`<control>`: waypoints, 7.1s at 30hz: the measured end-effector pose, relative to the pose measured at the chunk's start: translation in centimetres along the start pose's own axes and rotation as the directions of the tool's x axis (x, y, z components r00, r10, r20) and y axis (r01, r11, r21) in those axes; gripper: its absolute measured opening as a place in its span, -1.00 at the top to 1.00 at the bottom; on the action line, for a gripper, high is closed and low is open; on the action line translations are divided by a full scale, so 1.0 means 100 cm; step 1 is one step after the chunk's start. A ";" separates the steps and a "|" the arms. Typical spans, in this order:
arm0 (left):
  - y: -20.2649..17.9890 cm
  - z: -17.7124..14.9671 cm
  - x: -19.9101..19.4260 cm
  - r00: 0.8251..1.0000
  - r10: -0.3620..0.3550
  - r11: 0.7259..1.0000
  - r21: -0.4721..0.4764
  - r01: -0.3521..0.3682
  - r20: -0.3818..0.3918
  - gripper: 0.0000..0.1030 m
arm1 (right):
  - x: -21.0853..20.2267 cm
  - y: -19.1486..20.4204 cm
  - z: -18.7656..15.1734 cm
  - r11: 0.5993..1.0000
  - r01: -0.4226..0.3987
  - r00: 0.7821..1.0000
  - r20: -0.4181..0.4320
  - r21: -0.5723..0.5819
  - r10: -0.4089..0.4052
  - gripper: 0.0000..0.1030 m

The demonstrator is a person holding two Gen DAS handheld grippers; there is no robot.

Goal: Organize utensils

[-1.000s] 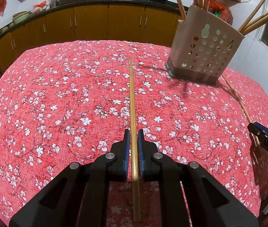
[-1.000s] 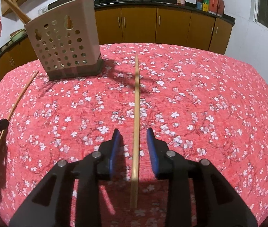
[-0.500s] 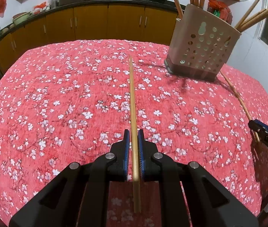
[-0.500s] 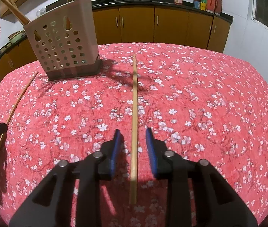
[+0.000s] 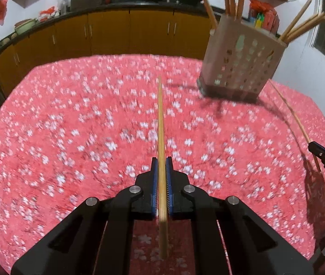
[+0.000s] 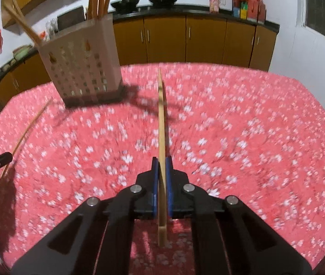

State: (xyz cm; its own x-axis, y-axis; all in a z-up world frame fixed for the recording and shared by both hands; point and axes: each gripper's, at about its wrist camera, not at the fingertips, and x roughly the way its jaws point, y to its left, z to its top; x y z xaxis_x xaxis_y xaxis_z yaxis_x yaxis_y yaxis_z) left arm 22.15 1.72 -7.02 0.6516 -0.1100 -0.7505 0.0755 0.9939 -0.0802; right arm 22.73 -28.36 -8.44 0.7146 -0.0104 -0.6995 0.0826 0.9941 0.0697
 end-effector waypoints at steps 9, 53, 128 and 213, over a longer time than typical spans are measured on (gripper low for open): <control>0.000 0.031 -0.055 0.986 -0.038 0.999 -0.013 0.041 0.164 0.86 | -0.065 -0.006 0.037 0.999 -0.030 0.979 0.201 0.024 0.025 0.85; -0.006 0.030 -0.071 0.977 -0.063 0.997 -0.032 0.071 0.203 0.86 | -0.067 -0.005 0.022 0.999 -0.052 0.989 0.142 0.002 0.051 0.85; -0.090 0.180 -0.093 0.810 -0.120 0.993 0.063 0.103 0.574 0.86 | -0.111 0.076 0.193 0.973 -0.198 0.918 0.326 -0.116 0.226 0.85; -0.016 -0.059 -0.141 0.911 0.070 0.995 0.033 -0.091 0.406 -0.97 | -0.132 0.059 -0.054 0.998 0.028 0.952 0.306 -0.047 -0.012 -0.92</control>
State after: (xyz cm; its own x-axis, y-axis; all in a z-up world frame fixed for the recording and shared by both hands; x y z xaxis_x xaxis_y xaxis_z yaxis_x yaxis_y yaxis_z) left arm 8.40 1.70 -0.22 0.9056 -0.0323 -0.4229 0.0404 0.9991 0.0102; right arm 10.04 -21.78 -2.67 0.8918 -0.0549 -0.4492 0.0697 0.9974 0.0165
